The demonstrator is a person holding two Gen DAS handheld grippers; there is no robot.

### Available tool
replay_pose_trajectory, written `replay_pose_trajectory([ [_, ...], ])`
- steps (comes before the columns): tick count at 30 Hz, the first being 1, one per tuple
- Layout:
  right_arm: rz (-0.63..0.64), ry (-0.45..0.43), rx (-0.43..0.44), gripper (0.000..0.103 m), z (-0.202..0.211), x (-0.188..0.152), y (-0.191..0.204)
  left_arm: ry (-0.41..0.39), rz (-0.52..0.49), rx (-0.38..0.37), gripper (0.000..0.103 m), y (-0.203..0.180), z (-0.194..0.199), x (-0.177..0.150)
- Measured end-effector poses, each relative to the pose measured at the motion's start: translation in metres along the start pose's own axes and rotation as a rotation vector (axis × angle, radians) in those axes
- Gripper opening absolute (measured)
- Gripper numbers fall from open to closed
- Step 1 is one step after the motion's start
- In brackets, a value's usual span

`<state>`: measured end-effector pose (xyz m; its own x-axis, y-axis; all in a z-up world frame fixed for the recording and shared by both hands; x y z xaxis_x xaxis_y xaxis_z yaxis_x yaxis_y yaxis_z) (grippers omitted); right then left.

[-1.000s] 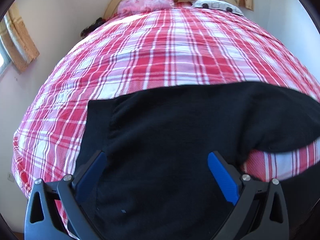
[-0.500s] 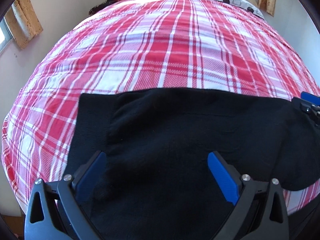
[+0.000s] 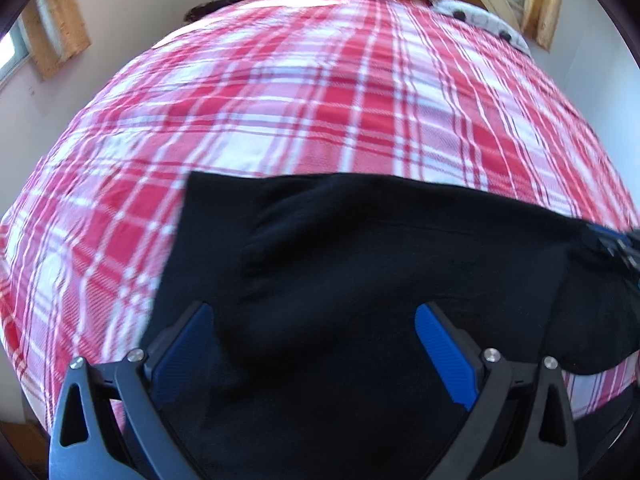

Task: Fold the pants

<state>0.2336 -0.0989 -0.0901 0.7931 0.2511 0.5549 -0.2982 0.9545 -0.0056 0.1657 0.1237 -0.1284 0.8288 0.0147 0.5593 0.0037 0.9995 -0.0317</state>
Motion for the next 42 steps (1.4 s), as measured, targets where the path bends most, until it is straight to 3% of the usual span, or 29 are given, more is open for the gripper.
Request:
replay_pose_trajectory([
  [6,0.059,-0.145,0.074,0.006,0.073,-0.011,0.049,-0.019,0.094,-0.021,0.103,0.03,0.012,-0.002],
  [10,0.012,-0.144,0.065,0.006,0.075,-0.014,0.045,-0.02,0.095,-0.008,0.103,0.029,0.015,-0.005],
  [13,-0.072,-0.132,0.116,0.006,0.069,-0.014,0.033,-0.036,0.055,-0.01,0.103,0.025,0.022,-0.006],
  [17,0.009,-0.126,0.082,0.006,0.072,-0.02,0.047,-0.055,0.057,-0.004,0.103,0.027,0.024,0.001],
  [23,0.046,-0.138,0.097,0.006,0.089,-0.032,0.066,-0.058,0.098,-0.087,0.103,0.023,0.029,0.017],
  [27,0.148,-0.177,0.13,0.006,0.121,-0.059,0.089,-0.061,0.125,-0.087,0.103,0.034,0.031,0.018],
  [30,0.212,-0.157,0.108,0.006,0.119,-0.089,0.102,-0.056,0.17,-0.104,0.103,0.039,0.032,0.017],
  [35,0.222,-0.105,0.074,0.006,0.094,-0.12,0.109,-0.022,0.219,-0.202,0.103,0.027,0.028,0.025],
  [39,0.202,-0.129,0.064,0.006,0.093,-0.12,0.105,0.045,0.159,-0.102,0.103,0.015,0.004,0.04],
  [42,0.197,-0.142,0.057,0.006,0.096,-0.12,0.105,0.118,0.159,-0.09,0.103,0.008,-0.015,0.037],
])
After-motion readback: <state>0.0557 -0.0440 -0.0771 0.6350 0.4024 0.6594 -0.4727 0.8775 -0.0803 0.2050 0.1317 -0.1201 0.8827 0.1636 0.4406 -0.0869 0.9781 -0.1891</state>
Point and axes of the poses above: each gripper's, at about its wrist camera, not at the fingertips, and z roughly against the way its jaws point, y to its left, x to its top, the point moved 9 cm from there along -z, roughly the way its jaws point, and after that the axes turned 6 degrees about -y, right-handed, at the moved point
